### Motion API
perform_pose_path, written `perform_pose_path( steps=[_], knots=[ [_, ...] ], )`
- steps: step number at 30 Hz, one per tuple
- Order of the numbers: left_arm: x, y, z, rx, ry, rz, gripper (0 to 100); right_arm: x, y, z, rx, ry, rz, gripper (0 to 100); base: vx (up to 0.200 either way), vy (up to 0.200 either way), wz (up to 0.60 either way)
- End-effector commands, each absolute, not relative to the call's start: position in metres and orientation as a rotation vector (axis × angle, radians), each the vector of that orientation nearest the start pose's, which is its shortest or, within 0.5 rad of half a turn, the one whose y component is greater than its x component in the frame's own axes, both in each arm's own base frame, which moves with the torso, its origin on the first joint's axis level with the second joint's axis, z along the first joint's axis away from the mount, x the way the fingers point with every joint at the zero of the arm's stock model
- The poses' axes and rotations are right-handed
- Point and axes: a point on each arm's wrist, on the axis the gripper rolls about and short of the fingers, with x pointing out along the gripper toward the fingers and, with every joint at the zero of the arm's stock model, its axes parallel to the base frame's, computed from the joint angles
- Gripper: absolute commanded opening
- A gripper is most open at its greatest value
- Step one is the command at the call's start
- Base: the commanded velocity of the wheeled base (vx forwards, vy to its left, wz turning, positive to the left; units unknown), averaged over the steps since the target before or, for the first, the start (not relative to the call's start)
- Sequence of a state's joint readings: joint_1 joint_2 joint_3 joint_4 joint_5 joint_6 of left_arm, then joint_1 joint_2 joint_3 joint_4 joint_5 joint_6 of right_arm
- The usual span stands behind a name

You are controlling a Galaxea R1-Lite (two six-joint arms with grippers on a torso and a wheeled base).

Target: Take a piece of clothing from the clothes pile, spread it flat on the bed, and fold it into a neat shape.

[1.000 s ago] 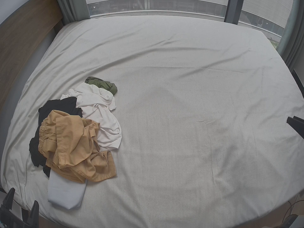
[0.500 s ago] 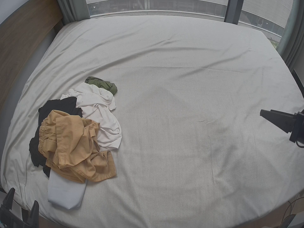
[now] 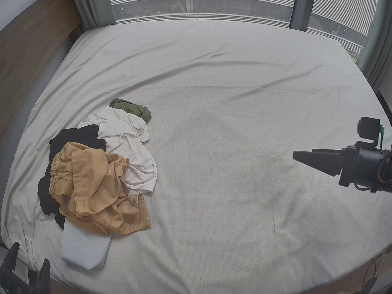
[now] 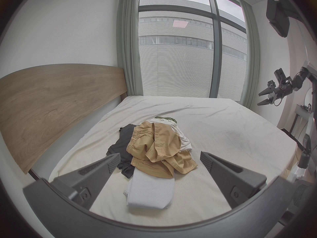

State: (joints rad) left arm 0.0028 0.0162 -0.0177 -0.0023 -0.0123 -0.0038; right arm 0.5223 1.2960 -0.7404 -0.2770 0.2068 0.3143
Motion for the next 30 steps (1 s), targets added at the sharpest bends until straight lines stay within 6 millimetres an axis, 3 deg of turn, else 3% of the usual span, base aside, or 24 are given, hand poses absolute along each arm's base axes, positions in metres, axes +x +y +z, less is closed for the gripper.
perform_pose_path(
  steps=[1, 7, 13, 21, 30],
  knots=[
    [-0.023, 0.0, 0.076, -0.006, -0.003, -0.011, 100, 0.195, 0.137, 0.22, 0.237, 0.478, 0.728, 100, 0.0, 0.0, 0.0],
    [-0.023, 0.0, 0.076, -0.006, -0.003, -0.011, 100, 0.212, 0.167, 0.214, 0.244, 0.471, 0.788, 100, 0.0, 0.0, 0.0],
    [-0.023, 0.0, 0.076, -0.006, -0.003, -0.011, 100, 0.232, 0.193, 0.192, 0.231, 0.493, 0.806, 100, 0.0, 0.0, 0.0],
    [-0.023, 0.0, 0.076, -0.006, -0.003, -0.011, 100, 0.239, 0.218, 0.177, 0.211, 0.54, 0.844, 100, 0.0, 0.0, 0.0],
    [-0.023, 0.0, 0.076, -0.006, -0.003, -0.011, 100, 0.254, 0.251, 0.143, 0.176, 0.627, 0.865, 100, 0.0, 0.0, 0.0]
  ],
)
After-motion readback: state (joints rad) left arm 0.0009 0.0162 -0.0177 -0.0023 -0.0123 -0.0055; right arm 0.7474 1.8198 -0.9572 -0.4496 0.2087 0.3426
